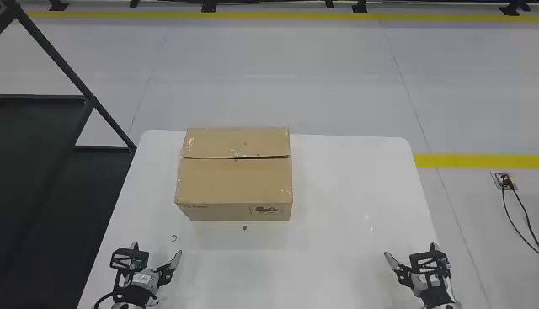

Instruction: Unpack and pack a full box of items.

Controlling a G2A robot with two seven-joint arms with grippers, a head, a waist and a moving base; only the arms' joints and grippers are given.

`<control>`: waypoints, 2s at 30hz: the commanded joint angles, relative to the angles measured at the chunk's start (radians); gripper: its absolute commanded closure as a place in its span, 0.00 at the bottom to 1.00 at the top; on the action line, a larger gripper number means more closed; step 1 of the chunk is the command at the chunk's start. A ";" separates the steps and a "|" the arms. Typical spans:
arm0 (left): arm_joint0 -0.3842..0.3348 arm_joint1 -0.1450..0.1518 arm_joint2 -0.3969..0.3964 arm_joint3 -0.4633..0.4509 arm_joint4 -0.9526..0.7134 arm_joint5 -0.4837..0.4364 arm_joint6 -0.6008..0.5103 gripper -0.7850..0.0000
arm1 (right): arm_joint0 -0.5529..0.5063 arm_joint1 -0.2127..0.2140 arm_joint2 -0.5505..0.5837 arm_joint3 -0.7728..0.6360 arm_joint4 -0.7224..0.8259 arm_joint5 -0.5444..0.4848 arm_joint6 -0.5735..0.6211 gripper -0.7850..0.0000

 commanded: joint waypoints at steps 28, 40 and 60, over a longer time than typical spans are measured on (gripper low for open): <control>-0.023 0.009 -0.184 -0.057 -0.135 -0.119 0.127 0.00 | 0.005 -0.006 -0.128 -0.288 -0.058 -0.117 0.117 0.00; -0.037 0.012 -0.223 -0.071 -0.162 -0.174 0.133 0.00 | 0.077 -0.019 -0.171 -0.396 0.004 -0.009 0.216 0.00; -0.252 0.017 -0.195 0.000 -0.165 -0.190 0.055 0.00 | 0.375 -0.042 -0.258 -0.241 0.342 -0.127 0.346 0.00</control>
